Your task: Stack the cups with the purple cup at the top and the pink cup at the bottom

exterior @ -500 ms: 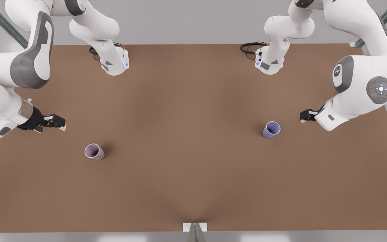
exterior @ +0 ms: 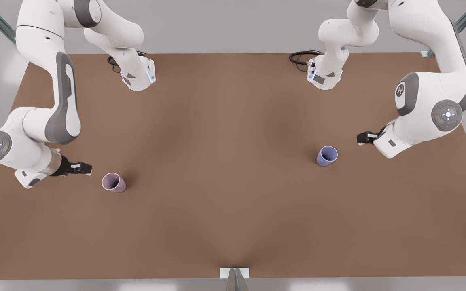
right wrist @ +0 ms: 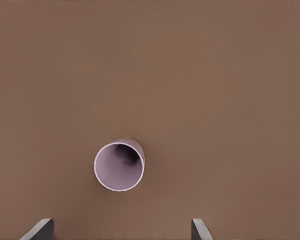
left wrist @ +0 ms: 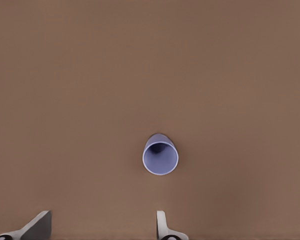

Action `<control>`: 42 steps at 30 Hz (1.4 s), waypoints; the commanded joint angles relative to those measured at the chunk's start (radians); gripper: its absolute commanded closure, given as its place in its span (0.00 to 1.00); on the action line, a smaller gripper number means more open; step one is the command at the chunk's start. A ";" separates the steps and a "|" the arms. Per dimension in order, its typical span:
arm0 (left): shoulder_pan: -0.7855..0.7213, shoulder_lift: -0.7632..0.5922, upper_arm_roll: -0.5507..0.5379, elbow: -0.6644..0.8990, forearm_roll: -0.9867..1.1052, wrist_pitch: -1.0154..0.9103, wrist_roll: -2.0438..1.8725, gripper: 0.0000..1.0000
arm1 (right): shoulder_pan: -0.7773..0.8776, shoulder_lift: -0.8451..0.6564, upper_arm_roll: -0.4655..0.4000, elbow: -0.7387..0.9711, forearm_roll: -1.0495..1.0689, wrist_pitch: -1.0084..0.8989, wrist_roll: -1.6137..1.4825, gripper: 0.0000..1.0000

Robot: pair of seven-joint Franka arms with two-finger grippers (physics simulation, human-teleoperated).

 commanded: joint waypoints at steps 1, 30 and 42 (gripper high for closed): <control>0.001 -0.001 0.000 -0.003 0.001 0.000 -0.002 0.00 | -0.001 0.002 0.001 0.000 0.002 0.002 0.001 0.00; -0.012 -0.005 0.005 -0.066 0.001 0.011 -0.013 0.00 | -0.015 0.212 0.007 -0.031 0.043 0.119 -0.061 0.00; -0.012 -0.002 0.005 -0.067 0.001 0.011 -0.013 0.00 | -0.013 0.257 0.005 -0.072 0.042 0.174 -0.076 0.03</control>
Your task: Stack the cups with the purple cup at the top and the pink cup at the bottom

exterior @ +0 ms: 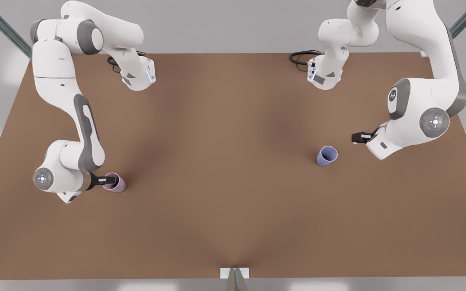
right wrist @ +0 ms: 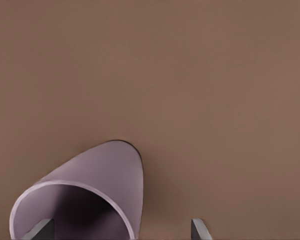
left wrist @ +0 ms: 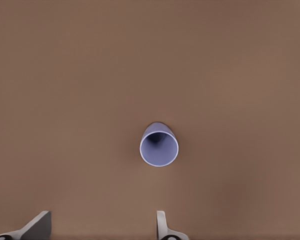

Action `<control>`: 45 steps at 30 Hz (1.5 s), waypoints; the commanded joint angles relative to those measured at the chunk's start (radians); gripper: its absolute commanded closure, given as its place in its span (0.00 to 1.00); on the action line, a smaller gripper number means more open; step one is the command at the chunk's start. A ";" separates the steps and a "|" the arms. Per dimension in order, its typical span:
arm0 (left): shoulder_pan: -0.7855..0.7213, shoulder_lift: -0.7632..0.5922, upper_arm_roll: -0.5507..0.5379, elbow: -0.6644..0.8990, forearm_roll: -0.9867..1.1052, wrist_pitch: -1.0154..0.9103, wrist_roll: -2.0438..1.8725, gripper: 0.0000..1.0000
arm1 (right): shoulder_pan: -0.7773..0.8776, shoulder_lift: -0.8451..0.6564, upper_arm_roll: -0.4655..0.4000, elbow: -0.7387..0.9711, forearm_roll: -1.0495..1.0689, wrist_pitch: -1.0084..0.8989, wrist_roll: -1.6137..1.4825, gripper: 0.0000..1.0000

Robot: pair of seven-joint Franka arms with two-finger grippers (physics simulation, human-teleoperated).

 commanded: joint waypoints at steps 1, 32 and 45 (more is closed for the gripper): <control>0.000 0.000 0.000 0.001 0.000 0.000 0.000 0.00 | 0.000 0.000 0.000 -0.002 0.000 0.003 0.000 0.04; 0.000 0.000 0.017 -0.019 0.000 0.006 0.002 0.00 | 0.008 -0.032 0.002 0.019 0.000 -0.035 0.005 0.79; -0.002 -0.018 0.015 -0.209 -0.011 0.183 0.012 0.00 | 0.167 -0.196 0.120 0.174 0.000 -0.255 0.408 0.79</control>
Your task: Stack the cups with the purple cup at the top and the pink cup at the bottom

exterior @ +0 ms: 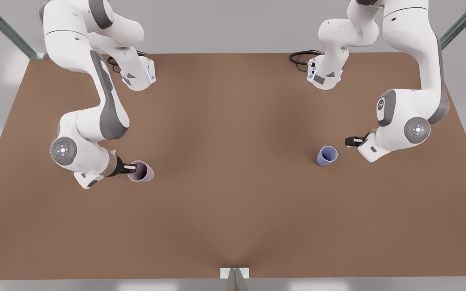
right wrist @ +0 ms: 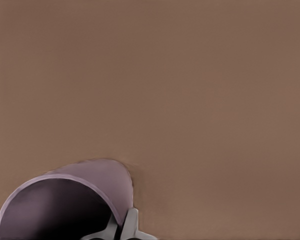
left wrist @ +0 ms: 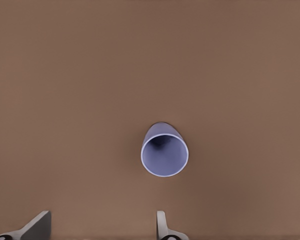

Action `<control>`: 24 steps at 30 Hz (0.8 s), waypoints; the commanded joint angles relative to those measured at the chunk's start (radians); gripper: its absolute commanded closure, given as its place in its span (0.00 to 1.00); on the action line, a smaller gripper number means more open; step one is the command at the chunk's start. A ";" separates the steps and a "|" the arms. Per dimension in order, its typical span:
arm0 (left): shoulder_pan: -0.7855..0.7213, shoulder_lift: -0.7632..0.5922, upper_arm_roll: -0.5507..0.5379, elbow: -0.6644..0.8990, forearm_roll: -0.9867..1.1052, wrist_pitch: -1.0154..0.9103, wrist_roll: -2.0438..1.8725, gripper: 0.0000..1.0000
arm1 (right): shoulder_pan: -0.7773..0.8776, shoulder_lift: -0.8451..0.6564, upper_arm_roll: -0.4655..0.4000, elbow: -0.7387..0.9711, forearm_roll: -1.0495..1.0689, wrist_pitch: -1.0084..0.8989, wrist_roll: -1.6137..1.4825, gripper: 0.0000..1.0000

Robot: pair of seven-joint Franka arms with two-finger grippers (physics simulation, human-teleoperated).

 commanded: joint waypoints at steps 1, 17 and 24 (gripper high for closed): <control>0.000 -0.001 0.000 0.002 -0.008 -0.001 -0.010 0.00 | 0.011 0.011 0.000 0.014 -0.003 0.000 0.020 0.79; -0.030 -0.018 0.002 -0.204 -0.006 0.260 -0.154 0.00 | 0.443 0.629 -0.011 0.769 -0.024 -0.007 0.635 0.79; -0.020 0.033 0.002 -0.261 -0.008 0.366 -0.155 0.00 | 0.486 0.654 -0.034 0.767 -0.056 -0.013 0.633 0.79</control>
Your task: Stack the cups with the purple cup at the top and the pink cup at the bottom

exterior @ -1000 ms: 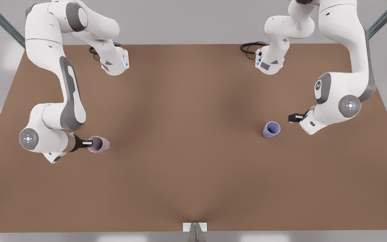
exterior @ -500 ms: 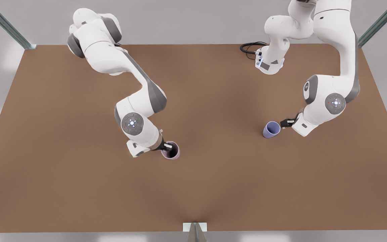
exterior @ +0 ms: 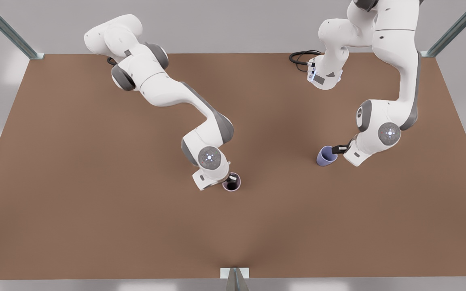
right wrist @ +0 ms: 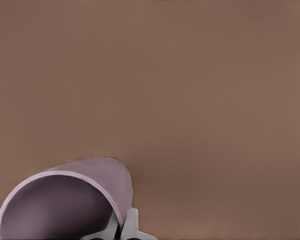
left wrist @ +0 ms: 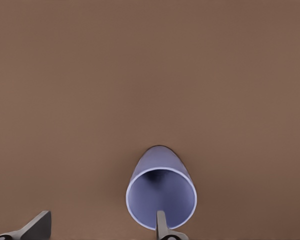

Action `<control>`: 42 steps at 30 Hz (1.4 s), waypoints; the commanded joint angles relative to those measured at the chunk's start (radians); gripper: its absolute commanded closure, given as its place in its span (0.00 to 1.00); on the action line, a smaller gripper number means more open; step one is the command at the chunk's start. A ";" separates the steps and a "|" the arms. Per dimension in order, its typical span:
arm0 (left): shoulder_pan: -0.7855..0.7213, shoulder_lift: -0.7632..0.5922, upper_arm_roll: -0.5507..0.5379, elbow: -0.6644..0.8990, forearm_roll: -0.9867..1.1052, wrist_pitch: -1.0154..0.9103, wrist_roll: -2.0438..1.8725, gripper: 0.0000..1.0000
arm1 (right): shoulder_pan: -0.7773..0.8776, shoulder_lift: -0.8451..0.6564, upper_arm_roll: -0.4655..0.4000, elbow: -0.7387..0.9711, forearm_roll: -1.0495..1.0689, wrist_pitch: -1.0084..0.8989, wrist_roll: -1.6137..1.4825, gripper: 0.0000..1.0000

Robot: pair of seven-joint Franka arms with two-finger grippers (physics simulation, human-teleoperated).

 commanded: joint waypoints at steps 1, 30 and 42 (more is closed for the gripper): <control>0.000 0.000 0.000 -0.004 0.000 0.001 0.000 0.00 | 0.000 0.000 0.000 0.000 -0.004 0.000 0.000 0.79; 0.003 0.049 0.000 -0.076 0.000 0.110 0.000 0.00 | 0.081 -0.008 -0.003 -0.121 -0.094 0.098 -0.012 0.25; 0.003 0.049 0.002 -0.075 0.000 0.110 0.000 0.00 | 0.084 -0.026 -0.005 -0.138 -0.110 0.101 -0.055 0.00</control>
